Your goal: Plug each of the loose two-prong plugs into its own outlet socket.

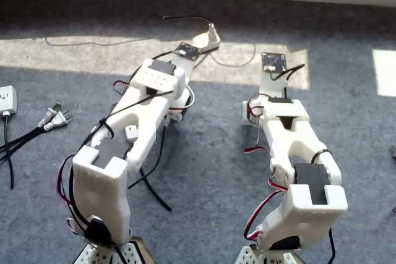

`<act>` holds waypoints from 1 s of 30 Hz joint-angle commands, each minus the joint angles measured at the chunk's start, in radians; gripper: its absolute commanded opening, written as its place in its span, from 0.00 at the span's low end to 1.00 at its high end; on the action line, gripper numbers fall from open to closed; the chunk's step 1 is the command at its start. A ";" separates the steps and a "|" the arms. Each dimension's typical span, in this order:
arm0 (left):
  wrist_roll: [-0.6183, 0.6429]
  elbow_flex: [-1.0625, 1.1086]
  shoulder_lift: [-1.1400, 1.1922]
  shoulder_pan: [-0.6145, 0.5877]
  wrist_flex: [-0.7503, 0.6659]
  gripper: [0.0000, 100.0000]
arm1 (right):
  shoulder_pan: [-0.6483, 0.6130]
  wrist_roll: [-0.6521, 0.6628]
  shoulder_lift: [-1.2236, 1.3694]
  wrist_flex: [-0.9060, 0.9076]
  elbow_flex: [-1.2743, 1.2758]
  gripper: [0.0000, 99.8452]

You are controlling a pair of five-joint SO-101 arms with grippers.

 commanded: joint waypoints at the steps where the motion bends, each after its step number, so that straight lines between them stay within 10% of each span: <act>1: -0.003 -0.153 -0.015 0.051 0.077 0.01 | 0.001 0.009 0.002 -0.002 -0.047 0.01; 15: 0.048 -0.131 -0.334 0.209 0.103 0.01 | 0.007 0.003 0.002 -0.002 -0.050 0.01; 30: 0.025 1.259 -1.293 0.216 -1.163 0.01 | 0.007 0.003 0.002 -0.002 -0.048 0.01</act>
